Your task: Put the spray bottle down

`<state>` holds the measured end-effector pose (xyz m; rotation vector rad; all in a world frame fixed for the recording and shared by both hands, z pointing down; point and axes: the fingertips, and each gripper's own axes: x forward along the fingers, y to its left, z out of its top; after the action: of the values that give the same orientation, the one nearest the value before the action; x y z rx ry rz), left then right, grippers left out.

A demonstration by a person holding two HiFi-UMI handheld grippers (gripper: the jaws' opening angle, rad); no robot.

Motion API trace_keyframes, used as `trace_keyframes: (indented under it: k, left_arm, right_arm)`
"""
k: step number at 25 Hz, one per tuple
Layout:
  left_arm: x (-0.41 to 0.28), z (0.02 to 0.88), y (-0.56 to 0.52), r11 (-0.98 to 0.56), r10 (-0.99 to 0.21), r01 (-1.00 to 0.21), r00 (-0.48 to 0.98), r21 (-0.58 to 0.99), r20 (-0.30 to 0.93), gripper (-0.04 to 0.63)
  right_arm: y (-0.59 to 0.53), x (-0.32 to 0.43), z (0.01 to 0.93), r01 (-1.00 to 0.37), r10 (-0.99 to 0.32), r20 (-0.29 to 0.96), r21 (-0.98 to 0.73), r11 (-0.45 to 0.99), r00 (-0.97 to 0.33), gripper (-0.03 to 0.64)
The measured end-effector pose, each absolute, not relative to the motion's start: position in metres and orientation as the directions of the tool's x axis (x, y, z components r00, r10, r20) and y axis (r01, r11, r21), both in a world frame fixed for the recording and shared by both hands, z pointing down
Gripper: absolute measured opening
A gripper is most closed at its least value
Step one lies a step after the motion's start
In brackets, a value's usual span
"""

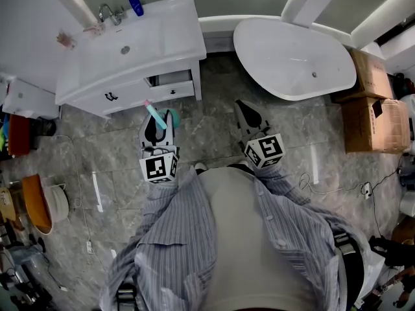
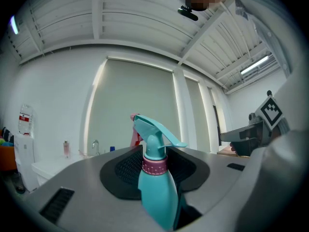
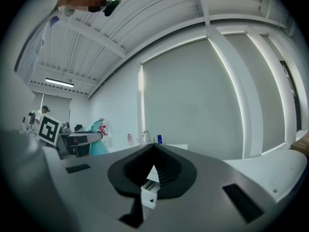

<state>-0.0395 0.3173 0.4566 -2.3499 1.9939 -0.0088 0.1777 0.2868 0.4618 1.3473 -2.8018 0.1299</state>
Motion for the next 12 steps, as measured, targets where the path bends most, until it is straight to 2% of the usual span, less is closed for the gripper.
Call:
trace_keyframes:
  k: [12]
  left_arm:
    - [-0.069,0.458,0.297,-0.245,-0.969,-0.968,0.247,-0.049,-0.031,0.146]
  right_arm:
    - [0.277,0.145,0.464,-0.821,-0.817,0.073,-0.056,0.569,-0.572,0.015]
